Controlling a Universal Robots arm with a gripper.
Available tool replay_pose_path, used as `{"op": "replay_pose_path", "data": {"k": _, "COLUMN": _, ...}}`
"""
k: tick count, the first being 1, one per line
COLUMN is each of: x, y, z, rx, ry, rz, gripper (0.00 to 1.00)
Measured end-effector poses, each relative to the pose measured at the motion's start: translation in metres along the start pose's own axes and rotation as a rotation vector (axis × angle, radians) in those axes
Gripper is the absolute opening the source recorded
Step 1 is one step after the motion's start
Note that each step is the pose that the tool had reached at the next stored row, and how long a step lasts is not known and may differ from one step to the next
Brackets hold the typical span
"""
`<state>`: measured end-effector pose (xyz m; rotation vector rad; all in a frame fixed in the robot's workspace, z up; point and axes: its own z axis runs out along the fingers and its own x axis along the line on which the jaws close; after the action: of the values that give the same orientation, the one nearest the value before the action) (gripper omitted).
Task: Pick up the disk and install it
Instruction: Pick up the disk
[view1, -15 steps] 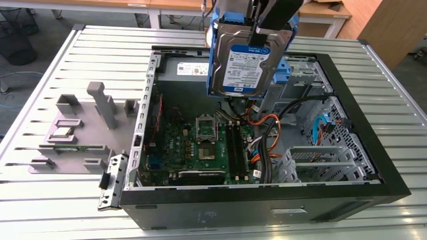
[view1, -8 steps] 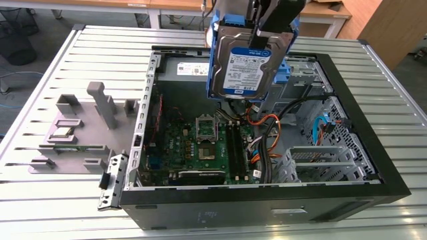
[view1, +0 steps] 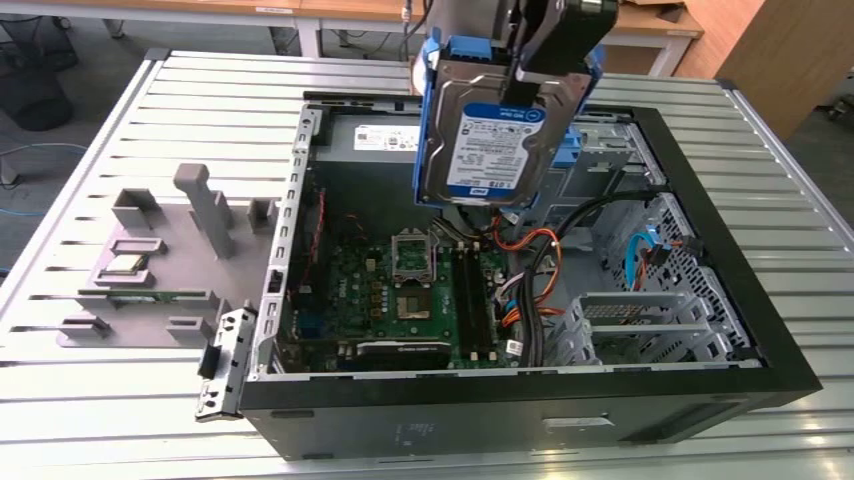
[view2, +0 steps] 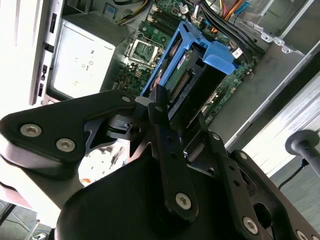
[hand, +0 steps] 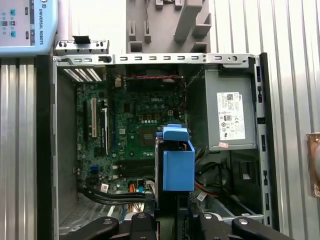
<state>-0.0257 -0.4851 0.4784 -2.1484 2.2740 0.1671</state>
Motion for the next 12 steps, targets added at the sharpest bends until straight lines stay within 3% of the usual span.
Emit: {"op": "replay_pose_path", "data": {"k": 12, "x": 0.0167, "y": -0.0009, "z": -0.0009, "rx": 0.0000, "ry": 0.0000, "rz": 0.000, "gripper": 0.35}}
